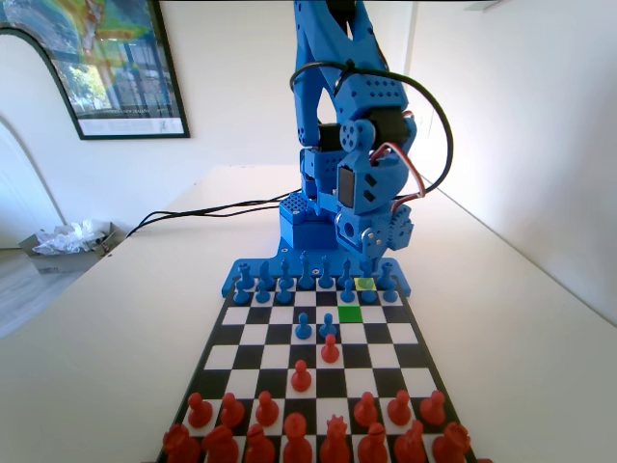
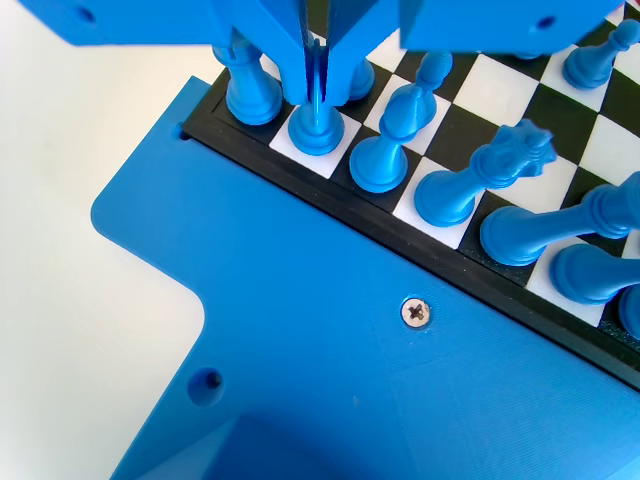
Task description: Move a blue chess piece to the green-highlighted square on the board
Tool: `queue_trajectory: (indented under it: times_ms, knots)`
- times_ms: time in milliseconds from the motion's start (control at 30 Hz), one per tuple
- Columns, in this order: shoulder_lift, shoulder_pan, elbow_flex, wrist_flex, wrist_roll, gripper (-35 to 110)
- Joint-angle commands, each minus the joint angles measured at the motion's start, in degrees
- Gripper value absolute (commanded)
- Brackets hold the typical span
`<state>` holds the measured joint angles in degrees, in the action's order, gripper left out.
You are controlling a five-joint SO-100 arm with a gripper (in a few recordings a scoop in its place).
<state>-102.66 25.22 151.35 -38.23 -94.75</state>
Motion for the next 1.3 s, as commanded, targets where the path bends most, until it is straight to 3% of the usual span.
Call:
queue_trajectory:
  times_ms: [0,900,1267]
  knots:
    - [-1.41,-0.09,-1.05,-2.55,-1.32,1]
    - [-8.26,-2.02,-17.31,-21.8,3.43,1]
    - [-10.37,-6.86,-18.98,-23.55,4.39,1]
